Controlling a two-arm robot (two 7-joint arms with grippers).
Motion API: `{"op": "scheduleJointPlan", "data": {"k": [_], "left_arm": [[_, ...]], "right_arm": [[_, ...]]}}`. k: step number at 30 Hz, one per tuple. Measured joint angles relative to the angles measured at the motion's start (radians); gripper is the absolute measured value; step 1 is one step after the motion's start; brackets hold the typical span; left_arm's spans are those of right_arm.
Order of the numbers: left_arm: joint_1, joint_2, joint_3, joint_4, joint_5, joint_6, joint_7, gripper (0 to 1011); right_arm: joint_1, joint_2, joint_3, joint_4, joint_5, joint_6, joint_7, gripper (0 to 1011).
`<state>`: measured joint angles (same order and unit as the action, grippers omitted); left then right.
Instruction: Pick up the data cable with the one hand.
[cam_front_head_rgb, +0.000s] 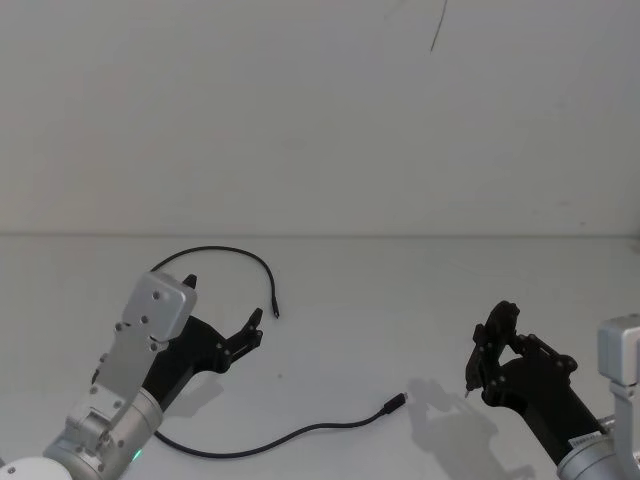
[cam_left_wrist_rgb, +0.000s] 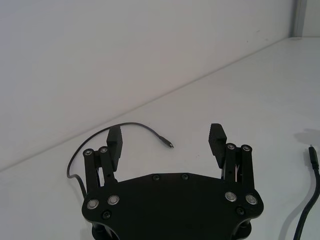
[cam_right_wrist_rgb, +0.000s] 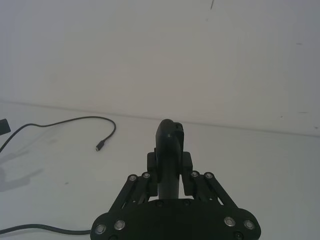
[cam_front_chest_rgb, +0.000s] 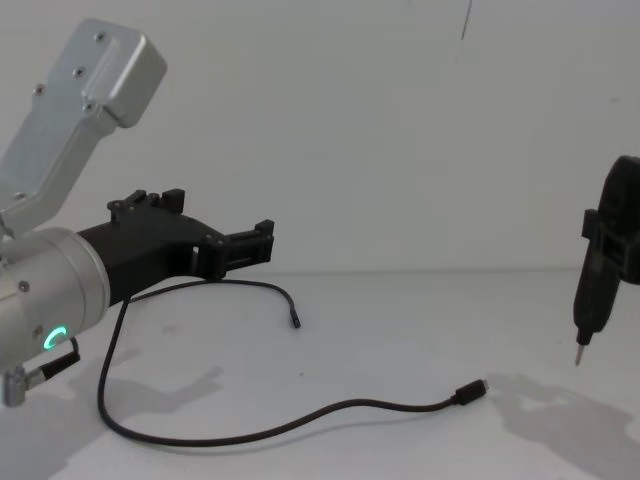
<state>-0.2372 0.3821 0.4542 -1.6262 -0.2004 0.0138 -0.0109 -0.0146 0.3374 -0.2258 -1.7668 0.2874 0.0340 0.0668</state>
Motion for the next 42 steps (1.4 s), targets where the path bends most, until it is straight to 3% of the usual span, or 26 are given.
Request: {"op": "scheduleJointPlan", "data": {"k": [42], "left_arm": [[0.0, 0.0, 0.0, 0.0, 0.0, 0.0, -0.001, 1001]], "right_arm": [[0.0, 0.0, 0.0, 0.0, 0.0, 0.0, 0.0, 263]]}}
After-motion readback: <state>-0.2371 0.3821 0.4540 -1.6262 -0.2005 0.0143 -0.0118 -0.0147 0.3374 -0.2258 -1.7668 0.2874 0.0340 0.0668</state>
